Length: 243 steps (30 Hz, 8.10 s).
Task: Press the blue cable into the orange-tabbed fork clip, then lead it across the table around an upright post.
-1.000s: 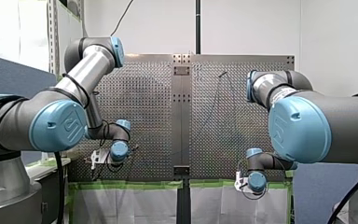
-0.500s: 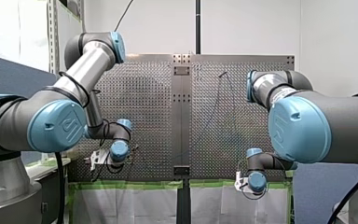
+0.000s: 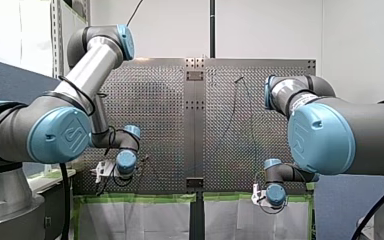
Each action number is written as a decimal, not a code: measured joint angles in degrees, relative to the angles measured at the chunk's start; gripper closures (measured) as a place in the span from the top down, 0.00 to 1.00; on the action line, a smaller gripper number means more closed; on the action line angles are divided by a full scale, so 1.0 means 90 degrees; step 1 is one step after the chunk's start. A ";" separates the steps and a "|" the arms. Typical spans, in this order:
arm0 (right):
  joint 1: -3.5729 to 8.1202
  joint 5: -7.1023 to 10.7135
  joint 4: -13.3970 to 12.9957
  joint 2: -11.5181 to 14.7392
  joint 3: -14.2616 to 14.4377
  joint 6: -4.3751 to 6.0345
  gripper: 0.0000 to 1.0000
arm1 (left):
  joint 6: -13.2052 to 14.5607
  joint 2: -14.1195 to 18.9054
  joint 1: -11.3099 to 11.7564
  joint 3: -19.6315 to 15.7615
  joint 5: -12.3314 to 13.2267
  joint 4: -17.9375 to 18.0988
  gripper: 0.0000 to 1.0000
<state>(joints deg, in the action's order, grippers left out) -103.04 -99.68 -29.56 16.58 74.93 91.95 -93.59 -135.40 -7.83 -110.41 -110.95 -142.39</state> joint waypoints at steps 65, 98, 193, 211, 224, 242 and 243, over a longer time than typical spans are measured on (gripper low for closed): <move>0.0000 0.0000 0.0051 0.0000 -0.0035 0.0000 0.00 | -0.0328 0.0056 -0.0022 -0.0288 0.0299 0.0569 0.00; -0.0032 -0.0001 0.0082 0.0000 -0.0059 -0.0010 0.00 | -0.1302 0.0149 0.0241 -0.0288 0.0578 0.1275 0.83; -0.0098 -0.0039 0.0217 0.0000 -0.0068 -0.0058 0.00 | -0.0888 0.0226 0.0518 -0.0422 0.1020 0.0833 0.00; -0.0080 -0.0048 0.0217 0.0000 -0.0067 -0.0047 0.00 | -0.0544 0.0266 0.0457 -0.0425 0.1283 0.1169 0.00; -0.0046 -0.0116 0.0217 -0.0001 -0.0070 -0.0045 0.00 | -0.0236 0.0266 0.0274 -0.0425 0.0877 0.0743 0.00; -0.0065 -0.0117 0.0217 0.0000 -0.0068 -0.0049 0.00 | -0.0291 0.0266 0.0171 -0.0425 0.0880 0.1100 0.00; -0.0064 -0.0118 0.0217 0.0000 -0.0069 -0.0049 0.00 | -0.0285 0.0265 0.0171 -0.0425 0.0877 0.1088 0.00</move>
<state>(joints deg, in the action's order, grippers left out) -103.62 -100.74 -27.61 16.58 74.31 91.51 -96.16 -133.02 -6.29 -114.24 -103.06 -132.59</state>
